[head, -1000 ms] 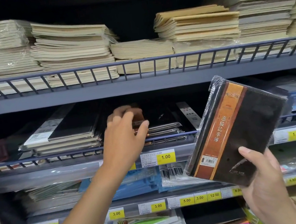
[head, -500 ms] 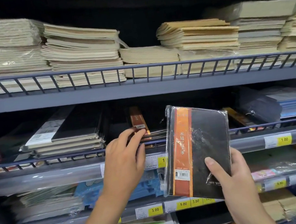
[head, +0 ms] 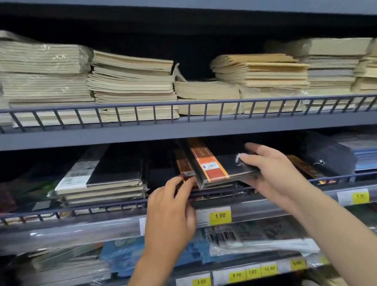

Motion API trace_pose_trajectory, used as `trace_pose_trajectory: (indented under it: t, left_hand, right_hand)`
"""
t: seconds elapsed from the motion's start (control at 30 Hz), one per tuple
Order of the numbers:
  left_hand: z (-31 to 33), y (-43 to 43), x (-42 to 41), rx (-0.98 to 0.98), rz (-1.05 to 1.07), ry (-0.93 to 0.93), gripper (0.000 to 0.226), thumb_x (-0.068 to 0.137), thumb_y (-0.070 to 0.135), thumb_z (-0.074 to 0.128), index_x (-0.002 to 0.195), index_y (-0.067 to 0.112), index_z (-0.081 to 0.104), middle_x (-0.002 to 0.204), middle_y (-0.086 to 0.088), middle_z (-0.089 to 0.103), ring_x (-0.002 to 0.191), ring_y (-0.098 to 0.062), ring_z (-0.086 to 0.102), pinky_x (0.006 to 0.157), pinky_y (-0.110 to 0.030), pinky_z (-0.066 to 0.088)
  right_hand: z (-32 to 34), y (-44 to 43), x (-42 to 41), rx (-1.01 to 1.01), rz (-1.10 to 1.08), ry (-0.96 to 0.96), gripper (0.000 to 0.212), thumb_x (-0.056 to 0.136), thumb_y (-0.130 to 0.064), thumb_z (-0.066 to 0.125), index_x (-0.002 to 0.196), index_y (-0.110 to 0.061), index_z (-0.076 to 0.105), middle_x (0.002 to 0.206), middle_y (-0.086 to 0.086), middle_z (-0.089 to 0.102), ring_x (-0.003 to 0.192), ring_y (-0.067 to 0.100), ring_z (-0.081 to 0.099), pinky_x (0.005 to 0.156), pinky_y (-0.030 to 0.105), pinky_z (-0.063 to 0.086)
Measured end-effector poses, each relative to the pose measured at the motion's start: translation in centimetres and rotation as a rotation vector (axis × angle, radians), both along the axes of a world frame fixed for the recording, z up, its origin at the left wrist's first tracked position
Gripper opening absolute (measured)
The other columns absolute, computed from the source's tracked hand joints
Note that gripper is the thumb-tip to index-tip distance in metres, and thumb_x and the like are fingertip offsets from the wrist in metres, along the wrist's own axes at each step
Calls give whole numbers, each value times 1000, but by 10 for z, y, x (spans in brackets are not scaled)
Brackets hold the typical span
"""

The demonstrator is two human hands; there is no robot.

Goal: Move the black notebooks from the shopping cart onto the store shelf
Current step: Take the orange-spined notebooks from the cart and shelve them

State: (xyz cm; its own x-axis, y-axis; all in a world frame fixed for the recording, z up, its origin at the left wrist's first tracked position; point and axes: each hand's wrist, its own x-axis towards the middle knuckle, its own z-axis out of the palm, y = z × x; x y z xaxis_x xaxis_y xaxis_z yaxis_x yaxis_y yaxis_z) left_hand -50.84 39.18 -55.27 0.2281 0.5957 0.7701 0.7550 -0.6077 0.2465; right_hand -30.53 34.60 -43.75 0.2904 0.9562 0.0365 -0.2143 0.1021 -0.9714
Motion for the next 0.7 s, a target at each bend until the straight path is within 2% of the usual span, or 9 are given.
trace_pose_trajectory:
  t: [0.07, 0.17, 0.27, 0.3, 0.37, 0.43, 0.47, 0.6, 0.7]
  left_hand:
    - [-1, 0, 0, -2, -2, 10, 57, 81, 8, 67, 136, 20, 61, 135, -1, 58, 110, -25, 59, 102, -42, 46]
    - [0, 0, -1, -11, -12, 7, 56, 84, 6, 63, 139, 19, 58, 133, 0, 59, 109, -20, 57, 103, -42, 47]
    - [4, -10, -2, -133, -48, -132, 63, 83, -2, 59, 143, 12, 46, 112, 3, 59, 99, -4, 39, 104, -45, 48]
    - [6, -13, -2, -175, -62, -181, 68, 82, -4, 58, 146, 11, 40, 115, 3, 55, 102, -2, 36, 105, -44, 47]
    - [7, -17, -2, -201, -86, -221, 81, 82, -6, 56, 154, 15, 25, 144, -1, 44, 124, -8, 39, 113, -39, 40]
    - [8, -17, -2, -177, -93, -183, 92, 82, -6, 55, 160, 20, 13, 166, 0, 21, 146, -15, 31, 118, -35, 33]
    - [9, -16, -1, -171, -81, -146, 94, 83, -4, 55, 161, 23, 11, 169, 1, 15, 146, -16, 30, 117, -36, 32]
    - [7, -16, -1, -143, -26, -38, 91, 78, -1, 63, 158, 26, 29, 164, -4, 29, 118, -19, 45, 106, -43, 43]
    - [4, -14, -2, -109, -21, 20, 86, 75, 1, 63, 155, 19, 36, 161, -2, 39, 104, -16, 57, 107, -42, 43]
  right_hand:
    - [5, 21, 0, -48, 0, 16, 57, 99, 2, 55, 151, -3, 33, 134, 22, 57, 115, 33, 64, 85, 43, 61]
    - [7, 40, -2, -107, -5, 41, 45, 96, 6, 57, 139, 3, 43, 131, 25, 57, 113, 36, 64, 74, 42, 64]
    - [4, 46, -4, -145, -20, 19, 42, 96, 8, 57, 136, 3, 44, 127, 24, 58, 113, 37, 63, 75, 43, 62]
    - [3, 46, -4, -147, -24, 13, 45, 96, 8, 57, 138, 2, 43, 127, 24, 57, 113, 37, 62, 77, 43, 61]
    - [2, 48, -4, -145, -23, -20, 52, 96, 7, 58, 144, 0, 39, 130, 23, 56, 115, 36, 61, 81, 45, 61]
    - [2, 50, -5, -141, -28, -61, 59, 95, 6, 59, 149, -2, 36, 135, 22, 54, 119, 36, 60, 81, 43, 61]
    - [2, 51, -7, -139, -25, -76, 61, 95, 6, 60, 150, -2, 34, 139, 22, 52, 121, 36, 59, 80, 42, 62]
    - [1, 55, -13, -127, -18, -216, 64, 97, 0, 61, 154, -5, 31, 149, 18, 45, 123, 31, 56, 74, 35, 61]
    - [-2, 58, -13, -122, -82, -542, 62, 100, -15, 61, 155, -10, 33, 153, 13, 44, 123, 28, 56, 94, 37, 56]
